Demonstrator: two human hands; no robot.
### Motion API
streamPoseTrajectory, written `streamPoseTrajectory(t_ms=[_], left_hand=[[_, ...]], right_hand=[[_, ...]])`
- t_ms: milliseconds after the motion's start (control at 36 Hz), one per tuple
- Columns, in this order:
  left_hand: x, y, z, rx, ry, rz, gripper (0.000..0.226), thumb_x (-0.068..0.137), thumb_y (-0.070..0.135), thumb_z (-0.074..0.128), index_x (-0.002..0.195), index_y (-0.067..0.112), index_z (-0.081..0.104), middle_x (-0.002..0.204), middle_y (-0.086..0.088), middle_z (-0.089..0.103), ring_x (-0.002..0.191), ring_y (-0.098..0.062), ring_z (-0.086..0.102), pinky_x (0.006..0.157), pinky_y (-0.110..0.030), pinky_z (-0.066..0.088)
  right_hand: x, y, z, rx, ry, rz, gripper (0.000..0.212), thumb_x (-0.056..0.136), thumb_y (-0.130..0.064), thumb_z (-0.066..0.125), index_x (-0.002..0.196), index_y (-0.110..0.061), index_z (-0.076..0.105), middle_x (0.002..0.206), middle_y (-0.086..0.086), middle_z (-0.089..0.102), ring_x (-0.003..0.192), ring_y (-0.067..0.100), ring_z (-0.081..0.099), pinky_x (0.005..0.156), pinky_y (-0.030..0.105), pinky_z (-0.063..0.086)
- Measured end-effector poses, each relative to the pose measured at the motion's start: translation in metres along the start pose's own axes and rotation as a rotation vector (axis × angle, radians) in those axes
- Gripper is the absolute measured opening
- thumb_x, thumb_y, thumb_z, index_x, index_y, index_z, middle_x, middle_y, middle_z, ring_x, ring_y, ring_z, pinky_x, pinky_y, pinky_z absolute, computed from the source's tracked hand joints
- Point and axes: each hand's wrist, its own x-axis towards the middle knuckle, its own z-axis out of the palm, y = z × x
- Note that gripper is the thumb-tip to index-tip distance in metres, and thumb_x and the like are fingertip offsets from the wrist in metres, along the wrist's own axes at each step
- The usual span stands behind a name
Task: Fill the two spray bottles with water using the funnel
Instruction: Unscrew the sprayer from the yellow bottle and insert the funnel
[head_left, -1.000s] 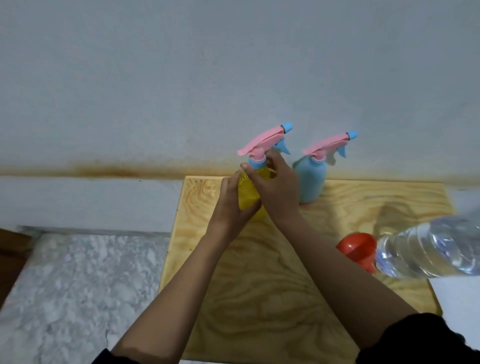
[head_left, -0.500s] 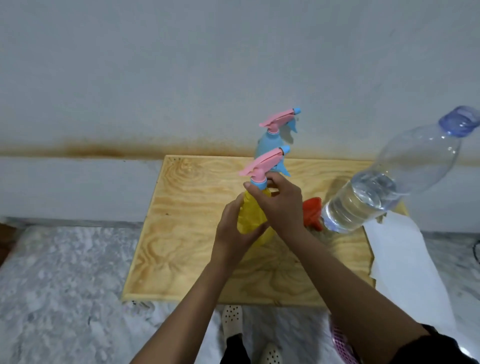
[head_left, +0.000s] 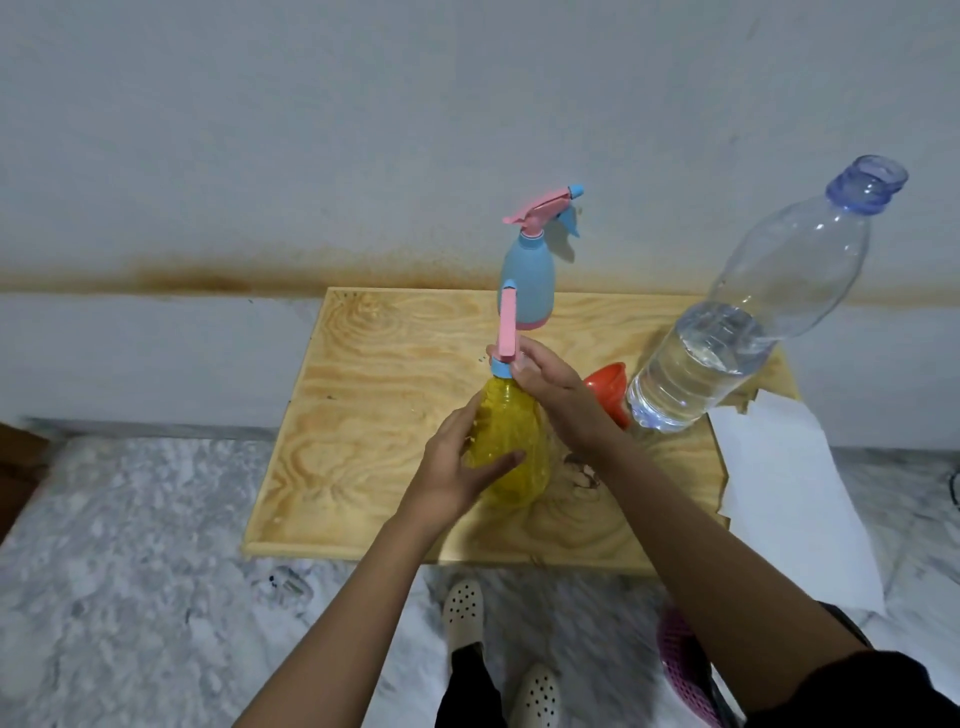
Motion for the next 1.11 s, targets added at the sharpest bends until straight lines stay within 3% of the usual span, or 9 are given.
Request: streamPoseTrajectory(t_ms=[194,306,389,472,583,778,861,944,1111], left_hand=[[-0.003,0.004,0.011,-0.02,0.036,0.009,0.085,0.063,0.053,0.073,0.138,0.025,0.046,0.108,0.017,0.054,0.107,-0.004,0.053,0.096,-0.034,0.049],[-0.003,0.007,0.009,-0.018,0.062,0.043,0.078,0.066,0.046,0.076,0.135,0.027,0.047,0.11,0.022,0.053,0.105,0.005,0.053,0.096,-0.028,0.048],[-0.004,0.008,0.007,-0.008,0.045,0.055,0.078,0.071,0.042,0.076,0.14,0.026,0.044,0.118,0.018,0.053,0.111,0.003,0.053,0.096,-0.024,0.047],[-0.004,0.01,0.008,0.012,0.06,0.062,0.082,0.068,0.05,0.074,0.14,0.025,0.044,0.115,0.016,0.054,0.108,0.004,0.052,0.097,-0.03,0.048],[-0.003,0.012,0.009,0.007,0.065,0.079,0.085,0.068,0.05,0.073,0.143,0.024,0.04,0.118,0.01,0.054,0.112,-0.003,0.051,0.099,-0.031,0.047],[-0.002,0.013,0.003,0.053,0.089,0.087,0.069,0.069,0.05,0.075,0.126,0.05,0.037,0.115,0.022,0.052,0.112,0.004,0.05,0.097,-0.023,0.044],[-0.002,0.014,0.003,0.034,0.083,0.1,0.072,0.068,0.051,0.077,0.129,0.045,0.039,0.119,0.019,0.053,0.115,-0.001,0.051,0.101,-0.032,0.046],[-0.001,0.015,0.004,0.04,0.071,0.134,0.074,0.072,0.04,0.077,0.136,0.035,0.041,0.127,0.005,0.054,0.12,-0.006,0.05,0.103,-0.035,0.044],[0.0,0.02,0.001,0.049,0.06,0.149,0.076,0.072,0.043,0.073,0.139,0.027,0.042,0.116,0.018,0.053,0.111,-0.002,0.052,0.095,-0.026,0.047]], right_hand=[[-0.002,0.007,0.024,0.013,0.48,-0.084,0.039,0.07,-0.023,0.081,0.092,-0.017,0.049,0.09,-0.005,0.058,0.092,0.02,0.067,0.077,0.035,0.054],[-0.006,0.001,0.022,0.1,0.363,-0.119,0.002,0.092,-0.014,0.057,0.091,-0.016,0.059,0.081,-0.009,0.062,0.077,0.0,0.059,0.072,0.02,0.045],[-0.011,0.0,0.019,0.129,0.273,-0.172,0.022,0.096,-0.022,0.044,0.099,-0.01,0.061,0.086,0.006,0.061,0.086,0.014,0.056,0.078,0.03,0.044],[-0.009,-0.003,0.024,0.165,0.356,-0.166,0.028,0.083,-0.02,0.066,0.108,-0.02,0.054,0.107,-0.008,0.058,0.102,0.004,0.06,0.085,0.017,0.049],[-0.005,0.0,0.027,0.122,0.492,-0.145,0.032,0.073,-0.013,0.078,0.092,-0.016,0.052,0.097,0.0,0.059,0.098,0.019,0.064,0.083,0.03,0.053],[-0.013,-0.006,0.024,0.163,0.33,-0.167,0.041,0.091,-0.024,0.047,0.13,-0.01,0.05,0.132,0.001,0.056,0.124,0.006,0.05,0.102,0.018,0.04],[-0.011,-0.004,0.028,0.194,0.414,-0.175,0.038,0.076,-0.02,0.068,0.11,-0.025,0.05,0.116,-0.01,0.058,0.119,0.011,0.055,0.102,0.033,0.046],[-0.007,0.0,0.029,0.135,0.496,-0.194,0.043,0.066,-0.015,0.079,0.097,-0.021,0.049,0.102,0.004,0.059,0.104,0.02,0.061,0.097,0.042,0.049],[-0.01,-0.005,0.027,0.104,0.428,-0.211,0.022,0.084,-0.013,0.062,0.106,-0.014,0.058,0.097,-0.004,0.063,0.094,0.005,0.061,0.085,0.024,0.049]])
